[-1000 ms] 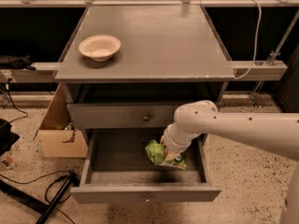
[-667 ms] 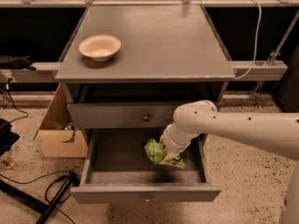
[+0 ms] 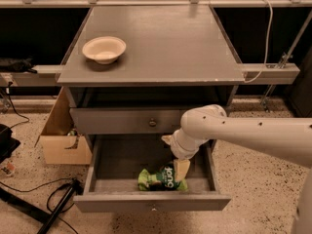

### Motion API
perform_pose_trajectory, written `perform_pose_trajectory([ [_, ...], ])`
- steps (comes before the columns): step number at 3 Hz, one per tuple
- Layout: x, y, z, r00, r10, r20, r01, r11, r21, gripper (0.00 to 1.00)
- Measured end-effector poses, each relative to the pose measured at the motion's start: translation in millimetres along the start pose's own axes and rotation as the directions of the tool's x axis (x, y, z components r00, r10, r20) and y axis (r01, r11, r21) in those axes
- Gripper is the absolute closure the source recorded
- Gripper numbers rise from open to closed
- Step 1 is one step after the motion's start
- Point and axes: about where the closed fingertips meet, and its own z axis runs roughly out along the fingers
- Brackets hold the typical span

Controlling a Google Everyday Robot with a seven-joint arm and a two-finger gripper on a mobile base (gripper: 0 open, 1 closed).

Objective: Place green rice chip bag into middle drawer

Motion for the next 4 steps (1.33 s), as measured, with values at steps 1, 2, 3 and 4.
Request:
perform_pose_trajectory([
  [1,0,0,0,1.000,0.000,0.000,0.000,1.0000,0.000,0.00],
  [2,-15,11,-28,0.996,-0.075,0.051,0.074,0.9970,0.023,0.00],
  [3,-31,28,-93,0.981,-0.176,0.086,0.170,0.9823,0.079,0.00],
  [4,-34,38,-186,0.964,-0.260,0.062,0.251,0.9599,0.125,0.00],
])
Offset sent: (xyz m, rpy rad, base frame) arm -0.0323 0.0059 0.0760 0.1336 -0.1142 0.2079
